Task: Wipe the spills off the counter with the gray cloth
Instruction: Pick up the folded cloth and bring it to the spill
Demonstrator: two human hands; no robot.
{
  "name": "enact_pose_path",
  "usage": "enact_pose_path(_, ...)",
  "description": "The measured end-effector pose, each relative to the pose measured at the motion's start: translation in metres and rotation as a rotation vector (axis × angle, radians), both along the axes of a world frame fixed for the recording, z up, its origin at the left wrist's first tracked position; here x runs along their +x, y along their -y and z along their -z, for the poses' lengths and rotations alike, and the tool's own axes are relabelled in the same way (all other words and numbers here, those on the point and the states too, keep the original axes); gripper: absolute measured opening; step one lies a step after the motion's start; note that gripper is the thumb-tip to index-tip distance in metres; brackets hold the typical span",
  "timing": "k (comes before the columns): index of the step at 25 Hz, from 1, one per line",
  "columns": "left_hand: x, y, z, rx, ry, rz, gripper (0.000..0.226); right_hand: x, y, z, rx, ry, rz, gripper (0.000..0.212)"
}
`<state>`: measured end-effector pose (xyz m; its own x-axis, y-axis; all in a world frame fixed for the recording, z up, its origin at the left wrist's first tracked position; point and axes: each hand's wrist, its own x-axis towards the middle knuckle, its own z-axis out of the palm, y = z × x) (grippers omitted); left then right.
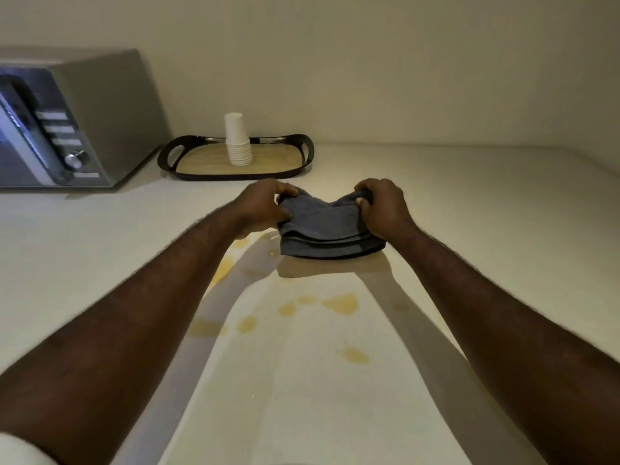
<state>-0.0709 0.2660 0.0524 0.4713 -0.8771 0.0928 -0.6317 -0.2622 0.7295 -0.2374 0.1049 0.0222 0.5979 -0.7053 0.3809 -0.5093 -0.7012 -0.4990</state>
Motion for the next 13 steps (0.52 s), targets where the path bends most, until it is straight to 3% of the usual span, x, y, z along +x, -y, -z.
enact_pose_path(8,-0.035,-0.108,0.042,-0.017,-0.178,0.000,0.051,-0.046,-0.100,0.027,0.043,-0.019,-0.011,0.027)
enact_pose_path(13,-0.059,-0.136,0.060,-0.013,-0.042,0.025,0.054,-0.071,-0.134,0.048,0.047,-0.010,0.020,0.022)
